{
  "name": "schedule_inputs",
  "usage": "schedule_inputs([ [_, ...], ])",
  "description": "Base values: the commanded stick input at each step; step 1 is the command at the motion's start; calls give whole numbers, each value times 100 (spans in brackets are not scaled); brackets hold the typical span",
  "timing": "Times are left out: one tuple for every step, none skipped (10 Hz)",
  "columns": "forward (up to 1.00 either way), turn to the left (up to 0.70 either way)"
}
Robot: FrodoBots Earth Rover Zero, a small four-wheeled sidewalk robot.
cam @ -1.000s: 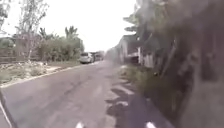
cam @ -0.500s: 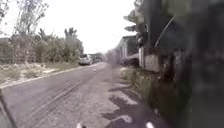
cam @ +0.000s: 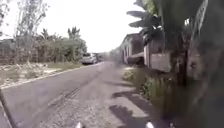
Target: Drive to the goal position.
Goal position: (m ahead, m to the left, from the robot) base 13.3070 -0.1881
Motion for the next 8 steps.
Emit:
schedule_inputs([
  [70, 14],
  [70, 10],
  [70, 1],
  [70, 1],
  [70, 1],
  [70, 1],
  [70, 1],
  [70, 1],
])
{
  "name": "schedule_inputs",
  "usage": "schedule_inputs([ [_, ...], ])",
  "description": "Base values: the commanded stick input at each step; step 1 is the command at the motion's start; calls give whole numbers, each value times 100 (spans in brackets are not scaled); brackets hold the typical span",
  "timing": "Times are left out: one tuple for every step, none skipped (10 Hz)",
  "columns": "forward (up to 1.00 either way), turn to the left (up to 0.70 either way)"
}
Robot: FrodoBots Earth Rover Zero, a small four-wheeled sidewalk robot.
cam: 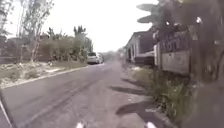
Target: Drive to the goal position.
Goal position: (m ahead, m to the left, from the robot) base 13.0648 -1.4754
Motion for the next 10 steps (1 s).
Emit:
schedule_inputs([
  [70, 1],
  [70, 1],
  [70, 1],
  [70, 1],
  [70, 1],
  [70, 1],
  [70, 1],
  [70, 1],
  [70, 1],
  [70, 1],
])
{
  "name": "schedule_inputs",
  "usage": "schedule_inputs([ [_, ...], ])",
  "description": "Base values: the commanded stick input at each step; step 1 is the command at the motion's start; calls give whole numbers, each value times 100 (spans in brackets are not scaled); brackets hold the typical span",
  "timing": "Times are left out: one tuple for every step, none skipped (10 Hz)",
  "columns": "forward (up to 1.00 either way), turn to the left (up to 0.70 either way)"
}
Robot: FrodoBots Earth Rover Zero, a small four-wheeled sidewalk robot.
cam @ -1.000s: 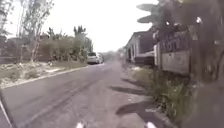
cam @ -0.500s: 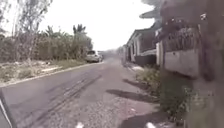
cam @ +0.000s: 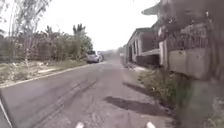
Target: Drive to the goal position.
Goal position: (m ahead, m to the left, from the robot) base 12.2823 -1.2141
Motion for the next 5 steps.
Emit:
schedule_inputs([
  [70, 1],
  [70, 1],
  [70, 1],
  [70, 1],
  [70, 1],
])
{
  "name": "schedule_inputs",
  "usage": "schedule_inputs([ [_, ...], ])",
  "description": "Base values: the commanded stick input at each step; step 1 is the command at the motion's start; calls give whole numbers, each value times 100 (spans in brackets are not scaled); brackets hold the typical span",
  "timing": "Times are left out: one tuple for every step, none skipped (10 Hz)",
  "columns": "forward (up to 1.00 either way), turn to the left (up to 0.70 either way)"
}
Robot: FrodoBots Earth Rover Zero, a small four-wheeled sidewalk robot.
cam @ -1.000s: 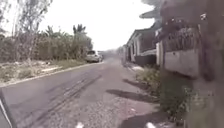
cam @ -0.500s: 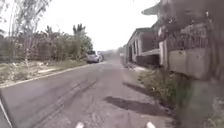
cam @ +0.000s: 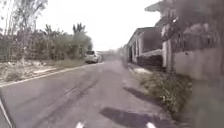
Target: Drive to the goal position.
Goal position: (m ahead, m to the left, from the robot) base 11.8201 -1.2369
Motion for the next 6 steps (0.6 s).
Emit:
schedule_inputs([
  [70, 1],
  [70, 1],
  [70, 1],
  [70, 1],
  [70, 1],
  [70, 1],
])
